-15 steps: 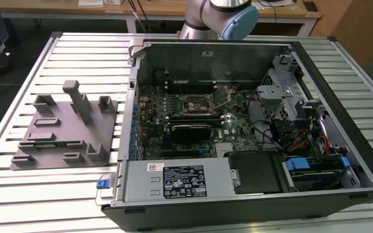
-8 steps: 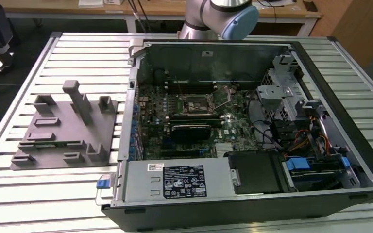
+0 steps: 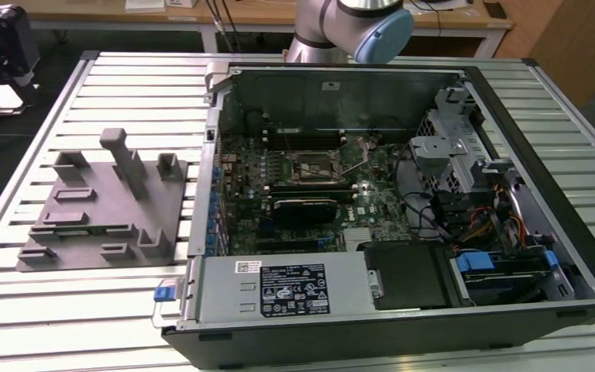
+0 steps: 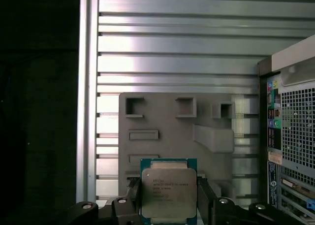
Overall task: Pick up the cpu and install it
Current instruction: 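Pick up the cpu and move it towards the insertion slot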
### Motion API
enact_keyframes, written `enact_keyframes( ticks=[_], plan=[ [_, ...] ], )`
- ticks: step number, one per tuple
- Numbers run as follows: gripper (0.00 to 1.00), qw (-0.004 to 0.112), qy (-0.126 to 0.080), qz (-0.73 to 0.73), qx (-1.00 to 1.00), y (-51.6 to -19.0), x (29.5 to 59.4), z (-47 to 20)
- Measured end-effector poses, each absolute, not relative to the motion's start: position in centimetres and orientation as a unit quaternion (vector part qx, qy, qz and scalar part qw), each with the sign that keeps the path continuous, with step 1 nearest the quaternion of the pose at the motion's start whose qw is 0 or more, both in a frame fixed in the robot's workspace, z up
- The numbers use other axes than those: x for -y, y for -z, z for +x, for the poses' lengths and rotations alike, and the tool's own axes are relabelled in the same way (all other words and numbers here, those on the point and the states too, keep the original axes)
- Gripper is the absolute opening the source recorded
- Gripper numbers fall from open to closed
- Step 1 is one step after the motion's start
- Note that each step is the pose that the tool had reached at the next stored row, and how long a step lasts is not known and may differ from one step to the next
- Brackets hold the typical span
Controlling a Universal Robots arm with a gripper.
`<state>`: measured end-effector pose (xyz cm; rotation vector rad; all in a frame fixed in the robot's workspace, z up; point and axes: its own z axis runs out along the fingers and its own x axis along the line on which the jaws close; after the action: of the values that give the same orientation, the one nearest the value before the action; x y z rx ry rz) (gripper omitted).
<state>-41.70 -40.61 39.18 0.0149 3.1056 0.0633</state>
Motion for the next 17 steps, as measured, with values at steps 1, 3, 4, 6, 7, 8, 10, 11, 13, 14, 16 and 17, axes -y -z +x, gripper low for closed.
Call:
enact_keyframes(
  ticks=[1, 3, 4, 6, 7, 8, 10, 11, 13, 14, 16, 17],
  plan=[
    [0.54, 0.018, -0.02, 0.005, -1.0, -39.2, 40.6, -41.5],
    [0.54, 0.018, -0.02, 0.005, -1.0, -39.2, 40.6, -41.0],
    [0.54, 0.018, -0.02, 0.005, -1.0, -39.2, 40.6, -40.7],
    [0.54, 0.018, -0.02, 0.005, -1.0, -39.2, 40.6, -40.2],
    [0.54, 0.018, -0.02, 0.005, -1.0, -39.2, 40.6, -40.0],
    [0.54, 0.018, -0.02, 0.005, -1.0, -39.2, 40.6, -39.8],
    [0.54, 0.018, -0.02, 0.005, -1.0, -39.2, 40.6, -39.3],
    [0.54, 0.018, -0.02, 0.005, -1.0, -39.2, 40.6, -39.1],
    [0.54, 0.018, -0.02, 0.005, -1.0, -39.2, 40.6, -38.6],
    [0.54, 0.018, -0.02, 0.005, -1.0, -39.2, 40.6, -38.4],
    [0.54, 0.018, -0.02, 0.005, -1.0, -39.2, 40.6, -38.0],
    [0.54, 0.018, -0.02, 0.005, -1.0, -39.2, 40.6, -37.8]
  ],
)
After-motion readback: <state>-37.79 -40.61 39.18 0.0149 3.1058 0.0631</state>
